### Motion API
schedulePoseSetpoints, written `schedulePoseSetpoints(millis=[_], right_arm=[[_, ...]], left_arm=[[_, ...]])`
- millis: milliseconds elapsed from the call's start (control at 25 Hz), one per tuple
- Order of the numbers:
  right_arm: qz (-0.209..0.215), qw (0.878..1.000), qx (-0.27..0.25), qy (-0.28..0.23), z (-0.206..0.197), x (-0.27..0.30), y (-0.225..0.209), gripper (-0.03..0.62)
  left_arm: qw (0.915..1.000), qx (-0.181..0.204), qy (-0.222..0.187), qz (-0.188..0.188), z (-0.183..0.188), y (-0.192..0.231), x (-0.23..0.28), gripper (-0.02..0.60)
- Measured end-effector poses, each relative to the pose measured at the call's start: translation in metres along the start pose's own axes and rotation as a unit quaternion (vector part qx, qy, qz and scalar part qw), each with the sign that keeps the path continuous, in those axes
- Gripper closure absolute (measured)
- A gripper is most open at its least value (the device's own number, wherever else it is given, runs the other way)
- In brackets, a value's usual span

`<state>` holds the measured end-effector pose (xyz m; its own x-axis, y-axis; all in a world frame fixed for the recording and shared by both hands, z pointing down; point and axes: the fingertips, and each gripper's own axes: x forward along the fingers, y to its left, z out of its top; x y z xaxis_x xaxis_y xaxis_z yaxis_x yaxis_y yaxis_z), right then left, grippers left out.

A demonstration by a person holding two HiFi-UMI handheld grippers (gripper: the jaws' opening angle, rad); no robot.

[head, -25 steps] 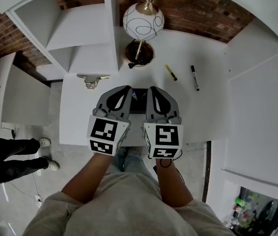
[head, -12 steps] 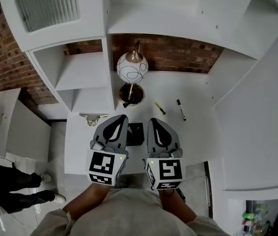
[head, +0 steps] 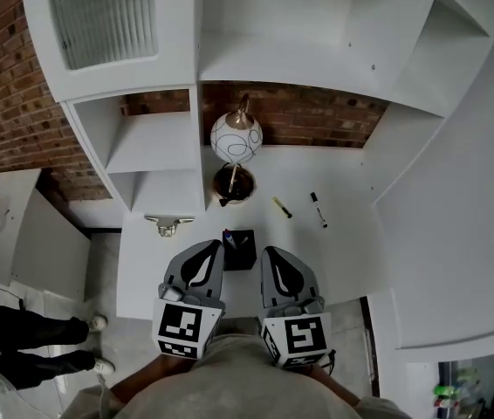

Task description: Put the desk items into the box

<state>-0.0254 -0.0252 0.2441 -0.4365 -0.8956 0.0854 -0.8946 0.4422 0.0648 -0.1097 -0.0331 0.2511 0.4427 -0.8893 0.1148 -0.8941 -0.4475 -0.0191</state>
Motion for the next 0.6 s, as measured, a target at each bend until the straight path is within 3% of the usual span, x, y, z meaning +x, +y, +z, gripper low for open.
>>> schedulePoseSetpoints(millis=[320, 600], right_arm=[[-0.016, 1.0, 0.012, -0.007, -0.001, -0.016, -0.02, 0.577], [0.0, 1.0, 0.0, -0.011, 0.001, -0.021, -0.017, 0.577]], left_arm=[[0.9999, 0.007, -0.008, -0.001, 0.002, -0.005, -0.009, 0.574], [1.0, 0.005, -0.003, -0.004, 0.002, -0.018, -0.006, 0.574]])
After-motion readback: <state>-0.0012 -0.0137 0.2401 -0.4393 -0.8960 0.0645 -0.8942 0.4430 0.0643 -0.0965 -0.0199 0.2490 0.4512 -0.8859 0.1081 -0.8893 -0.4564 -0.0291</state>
